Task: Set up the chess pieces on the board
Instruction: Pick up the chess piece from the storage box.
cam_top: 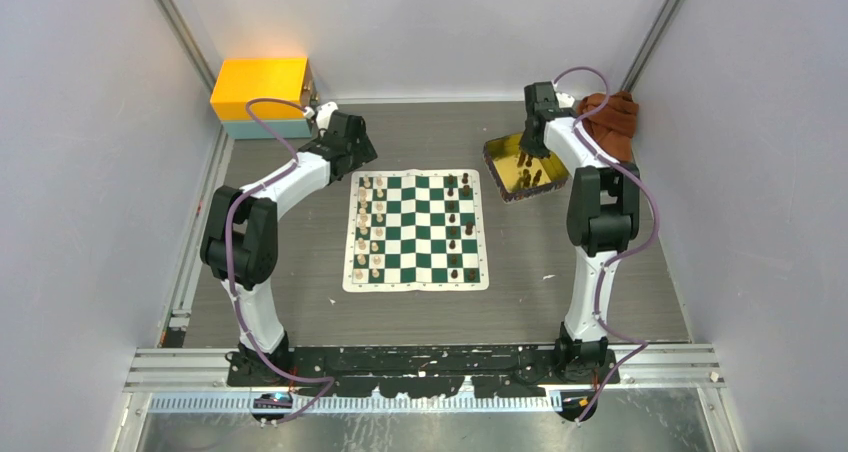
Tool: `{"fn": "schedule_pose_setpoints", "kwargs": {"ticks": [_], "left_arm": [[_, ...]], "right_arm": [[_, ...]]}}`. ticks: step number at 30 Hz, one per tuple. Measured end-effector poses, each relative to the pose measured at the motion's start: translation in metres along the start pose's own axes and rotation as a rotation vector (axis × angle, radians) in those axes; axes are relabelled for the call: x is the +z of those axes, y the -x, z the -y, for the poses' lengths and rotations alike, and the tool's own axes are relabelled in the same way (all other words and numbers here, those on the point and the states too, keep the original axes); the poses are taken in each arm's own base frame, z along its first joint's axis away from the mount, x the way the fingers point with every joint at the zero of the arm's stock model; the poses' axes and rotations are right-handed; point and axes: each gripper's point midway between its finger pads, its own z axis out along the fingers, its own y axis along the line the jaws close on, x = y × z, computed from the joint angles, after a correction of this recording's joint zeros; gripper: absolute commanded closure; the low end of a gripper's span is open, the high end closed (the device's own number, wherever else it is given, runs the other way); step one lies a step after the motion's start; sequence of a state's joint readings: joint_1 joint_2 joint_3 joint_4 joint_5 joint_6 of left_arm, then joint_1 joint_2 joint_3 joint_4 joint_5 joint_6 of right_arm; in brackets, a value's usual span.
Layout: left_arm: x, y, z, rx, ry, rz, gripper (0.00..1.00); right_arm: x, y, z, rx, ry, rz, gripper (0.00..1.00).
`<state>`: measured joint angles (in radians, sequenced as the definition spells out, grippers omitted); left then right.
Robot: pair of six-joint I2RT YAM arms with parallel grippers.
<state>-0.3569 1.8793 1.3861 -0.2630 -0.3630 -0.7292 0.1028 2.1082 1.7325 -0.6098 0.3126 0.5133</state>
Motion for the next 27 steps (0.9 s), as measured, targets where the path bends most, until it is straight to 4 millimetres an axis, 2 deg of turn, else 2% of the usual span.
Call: {"fn": "schedule_pose_setpoints", "kwargs": {"ticks": [8,17,20,27], "left_arm": [[0.000,0.000,0.000,0.002,0.001,-0.001,0.21],[0.000,-0.001,-0.001,0.006,0.003,-0.003,0.21],[0.000,-0.001,-0.001,0.006,0.003,-0.003,0.21],[0.000,-0.001,-0.001,0.006,0.003,-0.004,0.21]], "right_arm": [[-0.010,0.010,-0.004,0.011,0.037,0.045,0.99],[-0.021,0.006,-0.011,0.009,0.083,0.042,0.99],[-0.034,0.005,-0.020,-0.007,0.105,0.046,0.99],[-0.091,-0.017,-0.064,-0.107,0.198,0.055,0.99]]}}
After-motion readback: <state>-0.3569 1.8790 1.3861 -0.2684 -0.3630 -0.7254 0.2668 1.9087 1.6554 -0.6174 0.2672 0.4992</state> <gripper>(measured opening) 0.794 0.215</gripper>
